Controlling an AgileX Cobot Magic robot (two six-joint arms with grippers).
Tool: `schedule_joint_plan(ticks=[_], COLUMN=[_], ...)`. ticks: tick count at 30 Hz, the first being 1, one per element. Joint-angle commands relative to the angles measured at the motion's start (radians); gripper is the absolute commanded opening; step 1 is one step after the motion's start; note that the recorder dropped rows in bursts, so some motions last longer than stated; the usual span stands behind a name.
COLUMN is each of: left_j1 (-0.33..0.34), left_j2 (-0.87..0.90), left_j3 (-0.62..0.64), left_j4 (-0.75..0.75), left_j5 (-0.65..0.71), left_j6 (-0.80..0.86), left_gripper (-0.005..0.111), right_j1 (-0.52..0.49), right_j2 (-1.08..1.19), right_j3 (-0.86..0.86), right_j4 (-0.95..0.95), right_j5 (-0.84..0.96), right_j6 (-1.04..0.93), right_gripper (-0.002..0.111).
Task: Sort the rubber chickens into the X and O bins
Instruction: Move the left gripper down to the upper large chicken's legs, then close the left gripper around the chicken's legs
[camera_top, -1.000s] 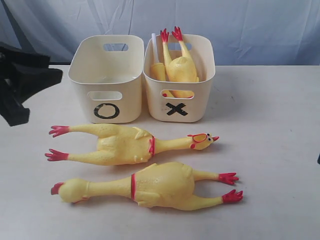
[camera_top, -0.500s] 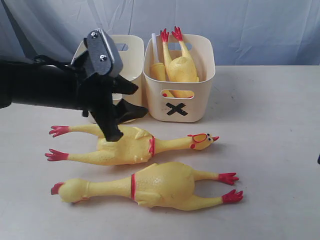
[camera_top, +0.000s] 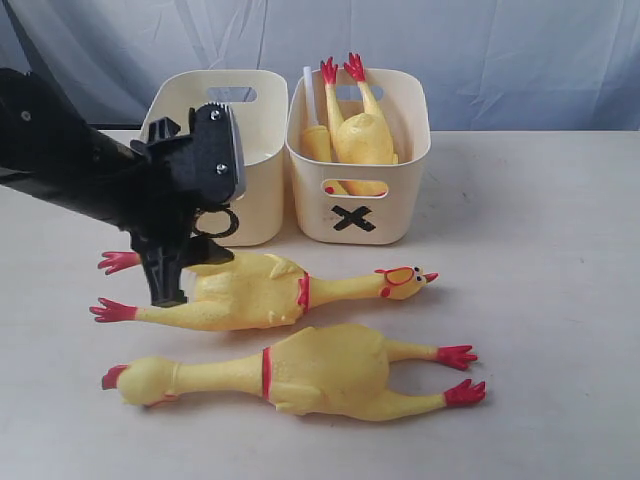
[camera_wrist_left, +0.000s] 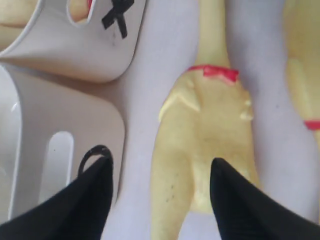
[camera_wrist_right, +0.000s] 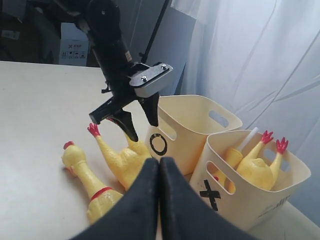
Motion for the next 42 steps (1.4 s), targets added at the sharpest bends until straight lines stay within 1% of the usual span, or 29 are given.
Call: schedule_joint_plan(ticks=[1, 4, 6, 9, 12, 29, 33, 42], left_j1=[-0.002, -0.002, -0.002, -0.002, -0.002, -0.002, -0.002, -0.002], left_j2=[-0.02, -0.01, -0.006, -0.004, 0.005, 0.105, 0.109, 0.128], left_j3=[-0.005, -0.005, -0.005, -0.005, -0.005, -0.005, -0.005, -0.005], left_j4=[0.247, 0.373, 0.428, 0.486, 0.512, 0.527, 0.527, 0.527], left_j5=[0.019, 0.072, 0.101, 0.114, 0.114, 0.044, 0.015, 0.004], left_j6=[-0.156, -0.176, -0.215, -0.249, -0.249, -0.255, -0.255, -0.255], left_gripper=[0.055, 0.055, 0.055, 0.055, 0.055, 0.055, 0.055, 0.055], right_j1=[-0.002, -0.002, -0.002, -0.002, -0.002, -0.002, -0.002, -0.002], right_j2=[-0.009, -0.009, -0.009, -0.009, -0.009, -0.009, -0.009, -0.009], right_j3=[0.005, 0.005, 0.005, 0.005, 0.005, 0.005, 0.005, 0.005], right_j4=[0.004, 0.009, 0.009, 0.009, 0.009, 0.009, 0.009, 0.009], right_j5=[0.008, 0.01, 0.012, 0.012, 0.014, 0.014, 0.014, 0.014], right_j6=[0.001, 0.001, 0.001, 0.001, 0.001, 0.001, 0.001, 0.001], right_gripper=[0.0, 0.0, 0.0, 0.0, 0.0, 0.0, 0.0, 0.0])
